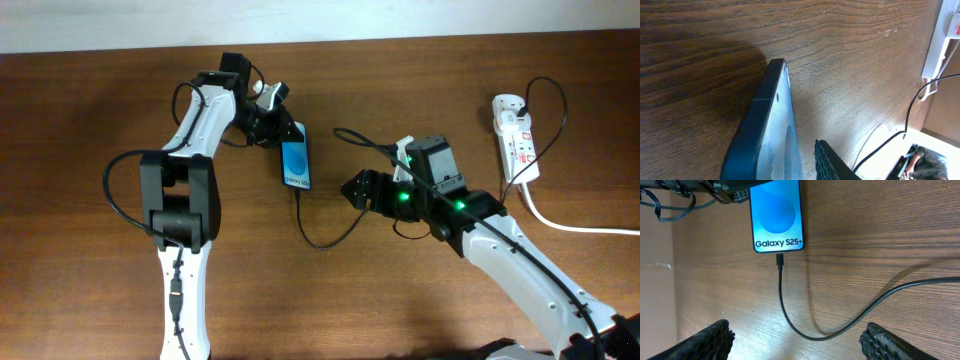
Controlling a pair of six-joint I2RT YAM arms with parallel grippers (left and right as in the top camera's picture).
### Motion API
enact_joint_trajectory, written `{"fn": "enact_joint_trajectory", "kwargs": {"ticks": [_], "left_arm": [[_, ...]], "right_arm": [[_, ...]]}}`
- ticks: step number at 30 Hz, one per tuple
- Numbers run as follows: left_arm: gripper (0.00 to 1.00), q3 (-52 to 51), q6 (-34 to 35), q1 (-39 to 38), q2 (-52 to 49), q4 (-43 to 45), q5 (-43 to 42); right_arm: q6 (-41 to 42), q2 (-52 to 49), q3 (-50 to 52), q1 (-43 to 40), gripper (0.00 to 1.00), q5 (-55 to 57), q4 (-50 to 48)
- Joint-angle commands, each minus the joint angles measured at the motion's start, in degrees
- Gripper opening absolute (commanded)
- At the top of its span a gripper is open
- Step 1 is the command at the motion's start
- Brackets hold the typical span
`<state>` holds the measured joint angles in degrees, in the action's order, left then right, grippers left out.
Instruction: Plug charger to phone and switch on socket
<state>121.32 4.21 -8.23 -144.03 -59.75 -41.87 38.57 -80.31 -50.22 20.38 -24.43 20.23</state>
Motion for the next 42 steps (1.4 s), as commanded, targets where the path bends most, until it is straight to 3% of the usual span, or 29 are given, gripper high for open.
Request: {"fn": "enact_joint_trajectory", "kwargs": {"ticks": [1,7,19,25,29,30,31,33,38,42], "left_arm": [[0.30,0.2,-0.3,0.0,-0.4,0.1,4.8],[0.41,0.2,-0.4,0.0,-0.4,0.1,8.7],[0.49,0.2,-0.4,0.0,-0.4,-1.6,11.8],[0.67,0.2,-0.4,0.0,-0.4,-1.6,13.3],[0.70,0.2,-0.4,0.0,-0.4,-1.9,15.0],[0.73,0.2,-0.4,0.0,-0.4,-1.9,15.0],[0.97,0.2,-0.3,0.1,-0.4,-2.1,15.0],[1.00,0.8,-0.3,0.4,0.0,-2.3,15.0],[1.00,3.2,-0.4,3.1,11.3,-5.5,15.2],[1.00,3.2,-0.8,3.0,25.4,-8.1,27.5]], "right_arm": [[-0.7,0.7,-0.5,-0.2,0.87,0.9,0.0],[-0.7,0.7,-0.5,-0.2,0.87,1.0,0.0],[-0.9,0.7,-0.5,-0.2,0.87,0.9,0.6],[-1.7,0.7,-0.5,-0.2,0.87,0.9,0.6],[-1.7,0.7,-0.5,-0.2,0.87,0.9,0.6],[-1.7,0.7,-0.5,-0.2,0.87,0.9,0.6],[-1.7,0.7,-0.5,-0.2,0.87,0.9,0.6],[-1.7,0.7,-0.5,-0.2,0.87,0.9,0.6],[-5.4,1.2,-0.5,-0.2,0.87,-0.6,0.7],[-9.4,5.9,-2.7,-0.2,0.87,-0.7,4.1]]}}
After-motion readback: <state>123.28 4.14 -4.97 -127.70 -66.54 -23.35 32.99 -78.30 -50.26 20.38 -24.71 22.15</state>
